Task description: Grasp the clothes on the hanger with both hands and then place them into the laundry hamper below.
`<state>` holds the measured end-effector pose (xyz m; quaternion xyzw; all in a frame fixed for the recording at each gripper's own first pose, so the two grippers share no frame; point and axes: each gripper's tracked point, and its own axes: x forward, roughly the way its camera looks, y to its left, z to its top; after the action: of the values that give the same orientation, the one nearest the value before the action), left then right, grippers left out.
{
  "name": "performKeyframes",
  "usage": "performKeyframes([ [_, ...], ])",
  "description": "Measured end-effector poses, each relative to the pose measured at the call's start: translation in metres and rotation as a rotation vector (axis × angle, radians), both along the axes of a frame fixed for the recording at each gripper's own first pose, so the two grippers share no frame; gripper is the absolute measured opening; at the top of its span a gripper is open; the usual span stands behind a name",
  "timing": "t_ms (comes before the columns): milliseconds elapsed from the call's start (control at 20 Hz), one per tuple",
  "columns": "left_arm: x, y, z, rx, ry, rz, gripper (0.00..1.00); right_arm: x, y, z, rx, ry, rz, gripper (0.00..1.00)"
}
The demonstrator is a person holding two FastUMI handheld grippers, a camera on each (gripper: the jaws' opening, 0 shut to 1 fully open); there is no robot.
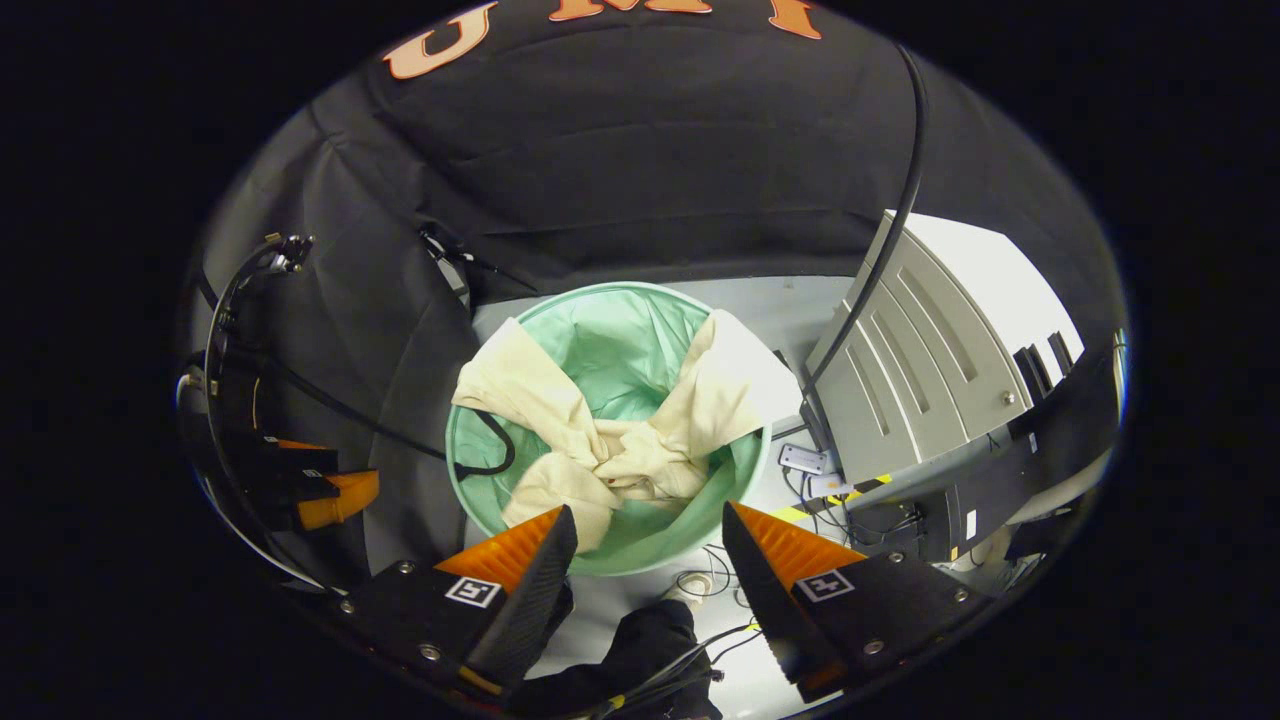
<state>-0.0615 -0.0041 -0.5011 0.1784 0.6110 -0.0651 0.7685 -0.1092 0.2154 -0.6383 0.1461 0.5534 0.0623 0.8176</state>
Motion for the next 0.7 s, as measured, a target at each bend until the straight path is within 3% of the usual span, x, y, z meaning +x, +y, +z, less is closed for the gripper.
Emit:
performKeyframes([
  [50, 0.003, -0.001, 0.002, -0.001, -0.010, 0.000, 0.79, 0.002, 0.000, 0.002, -0.006, -0.007, 0.006, 0.92],
  [100, 0.005, -0.002, 0.005, -0.006, -0.024, -0.002, 0.83, 0.003, -0.001, 0.006, -0.012, -0.017, 0.011, 0.92],
  [300, 0.023, -0.016, 0.024, -0.069, -0.117, 0.004, 0.83, 0.025, -0.007, 0.034, -0.032, -0.091, 0.016, 0.92],
  [350, 0.029, -0.022, 0.033, -0.096, -0.142, 0.009, 0.79, 0.034, -0.010, 0.045, -0.036, -0.118, 0.015, 0.92],
  [400, 0.036, -0.030, 0.045, -0.128, -0.171, 0.014, 0.83, 0.042, -0.014, 0.056, -0.039, -0.147, 0.012, 0.92],
  [450, 0.044, -0.036, 0.058, -0.156, -0.207, 0.015, 0.79, 0.051, -0.019, 0.068, -0.042, -0.176, 0.007, 0.92],
  [550, 0.065, -0.049, 0.088, -0.207, -0.291, 0.006, 0.87, 0.070, -0.031, 0.096, -0.046, -0.236, -0.009, 0.92],
  [700, 0.095, -0.071, 0.146, -0.299, -0.408, 0.002, 0.83, 0.097, -0.047, 0.141, -0.046, -0.330, -0.044, 0.92],
])
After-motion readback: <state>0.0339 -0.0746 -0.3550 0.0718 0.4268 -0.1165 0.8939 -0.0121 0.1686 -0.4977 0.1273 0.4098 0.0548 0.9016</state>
